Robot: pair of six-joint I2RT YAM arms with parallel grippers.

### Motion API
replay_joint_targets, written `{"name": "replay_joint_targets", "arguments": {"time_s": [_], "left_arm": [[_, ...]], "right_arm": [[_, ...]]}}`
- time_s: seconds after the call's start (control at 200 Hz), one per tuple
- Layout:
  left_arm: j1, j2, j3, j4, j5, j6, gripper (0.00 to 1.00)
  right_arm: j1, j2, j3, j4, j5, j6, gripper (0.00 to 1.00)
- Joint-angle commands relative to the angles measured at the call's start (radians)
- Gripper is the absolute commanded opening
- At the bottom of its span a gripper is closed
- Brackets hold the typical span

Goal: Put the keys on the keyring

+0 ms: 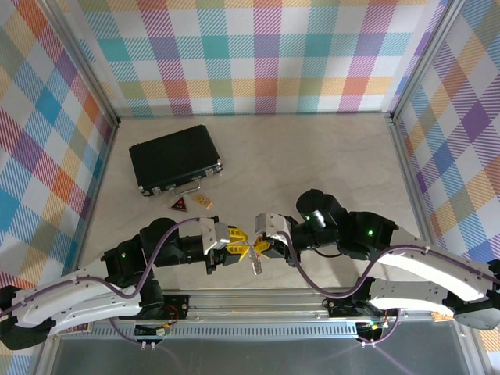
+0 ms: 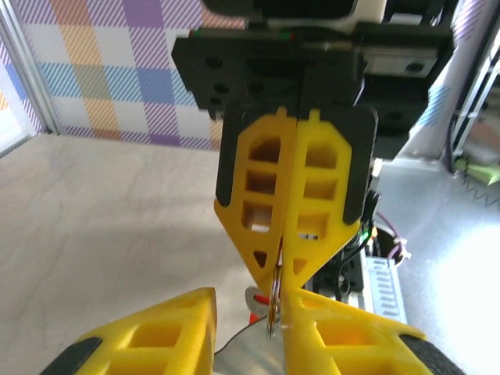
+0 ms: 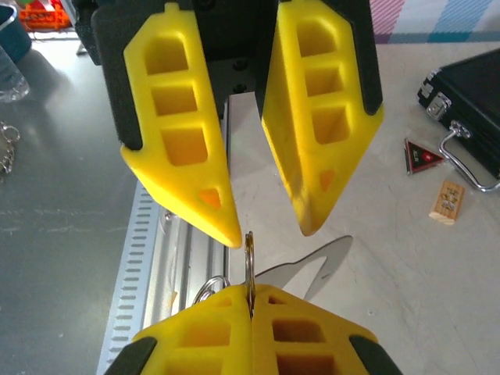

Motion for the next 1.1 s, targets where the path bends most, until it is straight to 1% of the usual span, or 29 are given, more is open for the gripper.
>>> {"name": "replay_joint_targets", "arguments": {"time_s": [0.0,0.09,0.17,0.225,0.285,0.335,0.415,0.5,0.545,0.58,0.665,0.75,0.905,1.035,1.095], "left_arm": [[-0.002,0.024,0.038,-0.060,-0.013,0.036,0.30],[-0.002,0.050,0.037,-0.045,0.004,0.038,0.30],[-0.002,0.063,0.037,-0.034,0.002,0.039,0.27],[-0.002,0.061,0.032,-0.026,0.000,0.039,0.24],[-0.002,0.057,0.029,-0.016,0.000,0.039,0.17],[-0.002,0.050,0.026,-0.014,-0.002,0.038,0.15],[-0.002,0.040,0.023,-0.018,-0.006,0.038,0.15],[-0.002,0.035,0.023,-0.026,-0.009,0.037,0.18],[-0.002,0.034,0.021,-0.028,-0.010,0.035,0.18],[-0.002,0.030,0.020,-0.028,-0.009,0.033,0.16],[-0.002,0.028,0.016,-0.023,-0.010,0.032,0.06],[-0.002,0.025,0.017,-0.018,-0.005,0.032,0.00],[-0.002,0.008,0.014,0.015,0.019,0.030,0.00],[-0.002,-0.017,0.003,0.069,0.061,0.013,0.00],[-0.002,-0.028,-0.006,0.099,0.078,0.003,0.00]], "right_arm": [[0.004,0.017,0.062,-0.072,0.016,-0.039,0.00],[0.004,0.032,0.076,-0.086,0.009,-0.044,0.00],[0.004,0.040,0.080,-0.090,-0.001,-0.044,0.00],[0.004,0.041,0.079,-0.092,-0.008,-0.044,0.00],[0.004,0.045,0.082,-0.100,-0.011,-0.043,0.00],[0.004,0.048,0.085,-0.110,-0.011,-0.043,0.00],[0.005,0.056,0.091,-0.124,-0.010,-0.044,0.00],[0.007,0.062,0.098,-0.135,-0.009,-0.047,0.00],[0.010,0.068,0.103,-0.140,-0.008,-0.049,0.00],[0.010,0.073,0.106,-0.142,-0.008,-0.050,0.00],[0.014,0.080,0.110,-0.142,-0.011,-0.050,0.00],[0.013,0.080,0.110,-0.134,-0.021,-0.049,0.00],[0.013,0.059,0.101,-0.101,-0.036,-0.032,0.00],[0.014,0.025,0.069,-0.049,-0.039,-0.003,0.21],[0.013,0.008,0.054,-0.028,-0.038,0.012,0.25]]}}
